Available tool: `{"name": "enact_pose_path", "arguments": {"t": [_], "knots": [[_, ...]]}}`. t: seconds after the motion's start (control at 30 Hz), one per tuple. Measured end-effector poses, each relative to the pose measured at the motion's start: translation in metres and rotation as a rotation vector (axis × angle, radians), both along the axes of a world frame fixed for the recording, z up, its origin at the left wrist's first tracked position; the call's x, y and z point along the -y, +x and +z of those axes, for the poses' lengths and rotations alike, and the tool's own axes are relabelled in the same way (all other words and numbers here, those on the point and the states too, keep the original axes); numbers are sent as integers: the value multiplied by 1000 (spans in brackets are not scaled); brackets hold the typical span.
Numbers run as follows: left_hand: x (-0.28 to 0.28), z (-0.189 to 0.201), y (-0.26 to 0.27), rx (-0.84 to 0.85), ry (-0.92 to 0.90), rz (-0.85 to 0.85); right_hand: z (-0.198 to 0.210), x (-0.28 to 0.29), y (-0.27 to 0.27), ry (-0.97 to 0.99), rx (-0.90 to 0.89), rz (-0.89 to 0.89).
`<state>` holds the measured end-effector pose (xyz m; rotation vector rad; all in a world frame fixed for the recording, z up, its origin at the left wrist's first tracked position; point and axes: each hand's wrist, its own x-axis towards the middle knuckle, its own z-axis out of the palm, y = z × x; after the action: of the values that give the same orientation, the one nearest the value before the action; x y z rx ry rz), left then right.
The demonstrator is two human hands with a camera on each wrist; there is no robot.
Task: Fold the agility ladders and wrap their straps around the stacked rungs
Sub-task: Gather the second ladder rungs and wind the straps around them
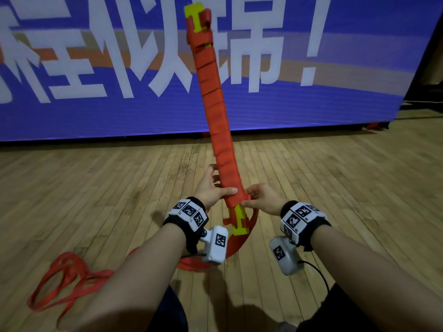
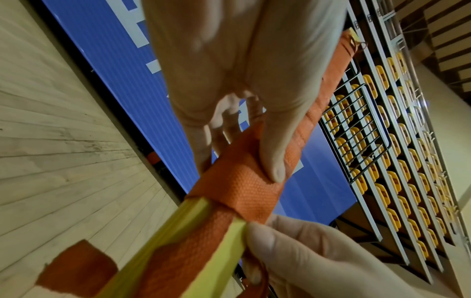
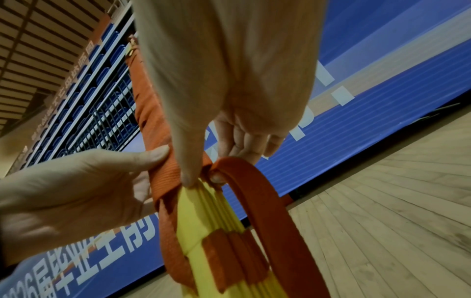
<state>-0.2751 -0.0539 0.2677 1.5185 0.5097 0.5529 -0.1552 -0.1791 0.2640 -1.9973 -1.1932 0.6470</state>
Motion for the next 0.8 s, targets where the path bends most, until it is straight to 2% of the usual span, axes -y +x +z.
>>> {"name": "enact_pose_path", "arguments": {"t": [0.3,0.6,0.8], "knots": [[1,0,0,0,-21,21,-4,-2,-2,13,47,-12],[-2,9,-6,-2,-133,-213,-4,5,3,31,-1,44],[-1,10,-9,-16,-107,-234,-4,7,7,32,-15,63]]}}
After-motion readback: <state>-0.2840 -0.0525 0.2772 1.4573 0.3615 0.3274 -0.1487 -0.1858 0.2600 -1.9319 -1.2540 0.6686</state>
